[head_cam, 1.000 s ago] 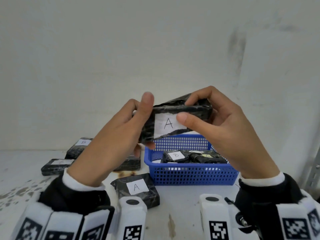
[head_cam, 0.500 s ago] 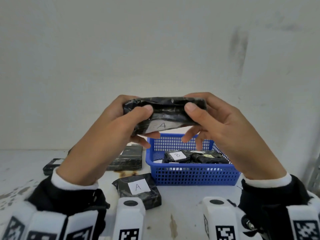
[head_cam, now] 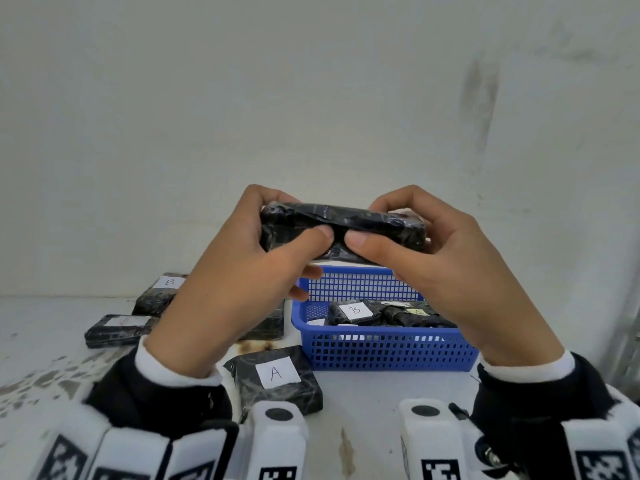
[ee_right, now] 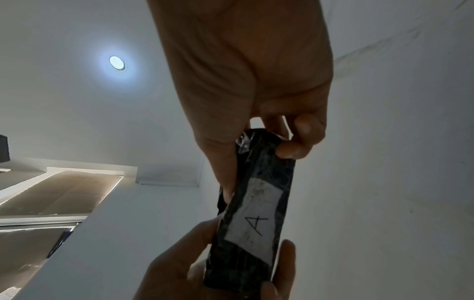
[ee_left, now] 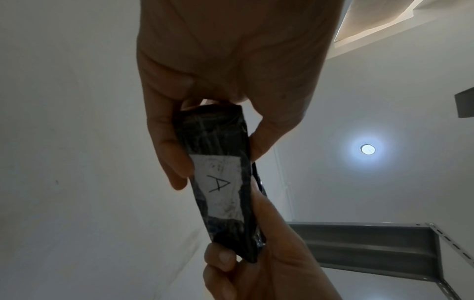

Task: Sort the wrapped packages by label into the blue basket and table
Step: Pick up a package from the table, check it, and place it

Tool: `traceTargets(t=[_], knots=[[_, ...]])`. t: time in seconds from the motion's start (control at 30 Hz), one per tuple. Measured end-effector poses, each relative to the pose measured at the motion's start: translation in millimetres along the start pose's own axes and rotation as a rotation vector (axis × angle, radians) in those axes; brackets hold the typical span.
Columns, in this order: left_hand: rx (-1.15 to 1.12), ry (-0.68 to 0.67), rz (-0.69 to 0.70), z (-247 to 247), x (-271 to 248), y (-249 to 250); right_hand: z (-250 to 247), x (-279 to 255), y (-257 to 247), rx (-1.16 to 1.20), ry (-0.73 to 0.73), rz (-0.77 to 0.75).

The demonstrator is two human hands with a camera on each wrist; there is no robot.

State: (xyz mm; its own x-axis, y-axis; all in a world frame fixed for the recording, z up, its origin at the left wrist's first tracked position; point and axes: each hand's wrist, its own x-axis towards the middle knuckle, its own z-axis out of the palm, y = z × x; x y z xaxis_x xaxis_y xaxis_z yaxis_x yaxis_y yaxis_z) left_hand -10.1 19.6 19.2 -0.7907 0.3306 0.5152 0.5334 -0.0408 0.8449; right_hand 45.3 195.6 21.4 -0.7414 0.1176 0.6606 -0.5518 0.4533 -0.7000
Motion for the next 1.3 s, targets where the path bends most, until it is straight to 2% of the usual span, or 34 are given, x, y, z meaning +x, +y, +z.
traceTargets(t=[0.17,0.27,0.37,0.43,0.53,0.7,1.0,1.3], knots=[[0.032,-0.069,-0.093,-0.9,0.9,-1.2,-3.3,1.9,3.4,0.035,0.043,-0.044],[-0.098,-0.054,-0.108,-1.5,5.4,-2.5,-8.0,1.2,4.7,0.052,-0.009,-0.040],[-0.152,-0.022,-0.056,-3.4,5.7,-1.4,-11.5,0.9,3.2,0.175,-0.110,-0.027],[-0.184,0.001,-0.017,-8.3,5.8,-1.8,-11.4,1.4,3.3,0.226,-0.098,-0.011],[-0.196,-0.016,0.038,-17.7,6.0,-2.5,-8.0,1.1,0.1,0.146,-0.056,-0.002],[-0.145,-0.017,0.096,-24.2,6.8,-4.0,-4.3,-1.3,-4.5,0.070,-0.050,-0.007],[-0.033,-0.069,0.106,-19.9,2.4,-0.2,-2.1,-1.9,-5.5,0.134,-0.002,-0.057],[0.088,-0.045,0.108,-9.5,-0.2,-0.4,5.1,-0.6,-1.2,0.015,0.074,-0.078]])
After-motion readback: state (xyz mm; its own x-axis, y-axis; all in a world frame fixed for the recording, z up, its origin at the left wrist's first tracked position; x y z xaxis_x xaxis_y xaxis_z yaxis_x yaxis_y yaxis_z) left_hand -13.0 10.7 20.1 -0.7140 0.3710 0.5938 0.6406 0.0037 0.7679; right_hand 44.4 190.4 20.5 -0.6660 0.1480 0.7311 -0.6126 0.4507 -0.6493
